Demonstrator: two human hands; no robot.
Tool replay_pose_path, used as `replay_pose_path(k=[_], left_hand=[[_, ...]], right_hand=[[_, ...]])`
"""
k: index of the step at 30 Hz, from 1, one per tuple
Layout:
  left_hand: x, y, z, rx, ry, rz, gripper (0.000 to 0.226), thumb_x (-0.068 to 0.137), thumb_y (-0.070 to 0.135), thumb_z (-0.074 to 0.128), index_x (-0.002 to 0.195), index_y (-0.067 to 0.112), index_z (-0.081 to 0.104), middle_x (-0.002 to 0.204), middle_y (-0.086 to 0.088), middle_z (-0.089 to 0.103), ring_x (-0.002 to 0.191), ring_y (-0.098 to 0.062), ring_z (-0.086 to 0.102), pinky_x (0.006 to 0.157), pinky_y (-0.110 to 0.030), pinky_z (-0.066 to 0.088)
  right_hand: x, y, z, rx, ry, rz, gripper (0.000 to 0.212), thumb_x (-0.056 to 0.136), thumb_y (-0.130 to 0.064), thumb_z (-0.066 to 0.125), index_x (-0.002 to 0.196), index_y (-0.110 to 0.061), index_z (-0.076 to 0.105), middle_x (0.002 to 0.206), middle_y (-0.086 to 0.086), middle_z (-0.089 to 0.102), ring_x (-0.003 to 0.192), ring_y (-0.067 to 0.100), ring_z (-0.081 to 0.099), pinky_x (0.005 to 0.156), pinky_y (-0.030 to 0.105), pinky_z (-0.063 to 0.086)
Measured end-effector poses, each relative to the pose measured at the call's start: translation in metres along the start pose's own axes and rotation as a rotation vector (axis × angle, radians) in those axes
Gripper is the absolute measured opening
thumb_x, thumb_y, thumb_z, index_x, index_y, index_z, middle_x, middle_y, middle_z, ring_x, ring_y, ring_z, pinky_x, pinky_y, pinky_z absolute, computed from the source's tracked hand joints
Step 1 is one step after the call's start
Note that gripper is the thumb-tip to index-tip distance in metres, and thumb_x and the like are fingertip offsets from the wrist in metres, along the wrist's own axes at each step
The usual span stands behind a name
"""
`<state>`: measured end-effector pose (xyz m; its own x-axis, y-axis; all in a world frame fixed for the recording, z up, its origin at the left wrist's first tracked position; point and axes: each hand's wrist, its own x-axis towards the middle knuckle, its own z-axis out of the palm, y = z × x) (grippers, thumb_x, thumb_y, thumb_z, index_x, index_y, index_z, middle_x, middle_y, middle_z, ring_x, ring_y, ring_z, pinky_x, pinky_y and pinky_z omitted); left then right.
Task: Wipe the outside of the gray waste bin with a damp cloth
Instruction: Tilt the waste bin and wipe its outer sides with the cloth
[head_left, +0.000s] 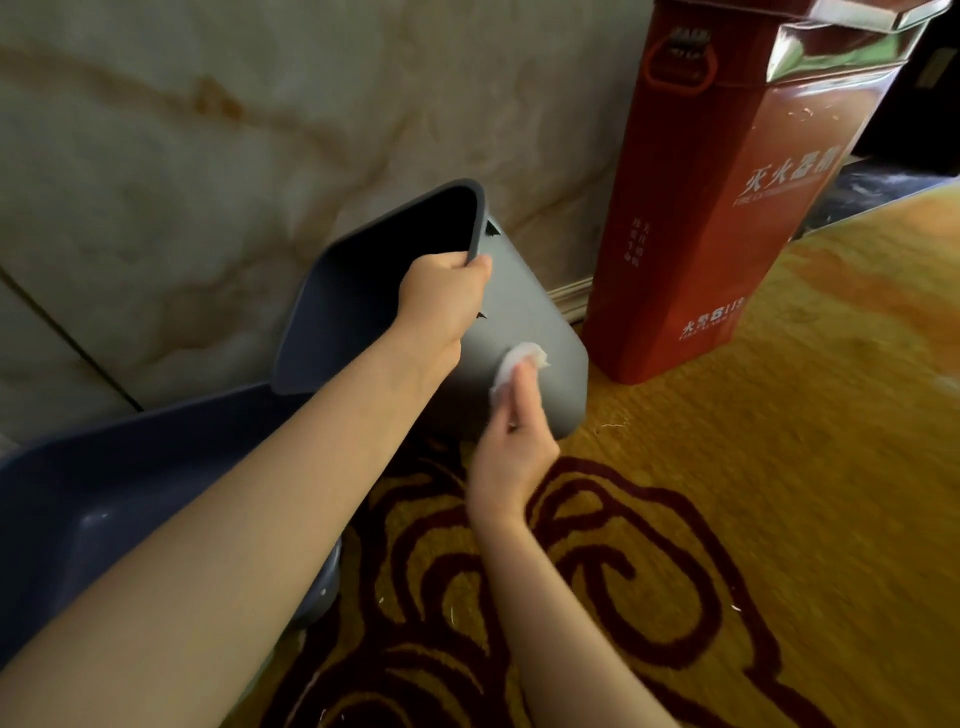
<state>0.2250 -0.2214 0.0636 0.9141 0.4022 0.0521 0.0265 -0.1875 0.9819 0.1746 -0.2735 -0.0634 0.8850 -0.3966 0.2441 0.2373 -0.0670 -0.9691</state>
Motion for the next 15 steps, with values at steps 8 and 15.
replay_pose_path(k=[8,15], left_hand=[[0.018,0.028,0.008,-0.029,-0.247,-0.1,0.03,0.094,0.028,0.044,0.11,0.008,0.059,0.089,0.015,0.051,0.087,-0.001,0.056,0.084,-0.026,0.047],[0.016,-0.053,-0.087,0.835,-0.522,0.376,0.052,0.092,0.023,0.047,0.142,0.029,0.032,0.137,0.019,0.037,0.127,0.001,0.035,0.1,-0.014,0.028]], right_hand=[[0.024,-0.019,0.017,-0.021,0.055,-0.325,0.039,0.086,0.006,0.056,0.123,-0.003,0.054,0.127,0.015,0.059,0.122,0.019,0.051,0.099,0.047,0.046],[0.101,0.004,0.006,-0.089,-0.014,-0.144,0.026,0.093,-0.009,0.051,0.117,-0.009,0.062,0.093,0.01,0.071,0.083,0.015,0.063,0.069,0.009,0.037]])
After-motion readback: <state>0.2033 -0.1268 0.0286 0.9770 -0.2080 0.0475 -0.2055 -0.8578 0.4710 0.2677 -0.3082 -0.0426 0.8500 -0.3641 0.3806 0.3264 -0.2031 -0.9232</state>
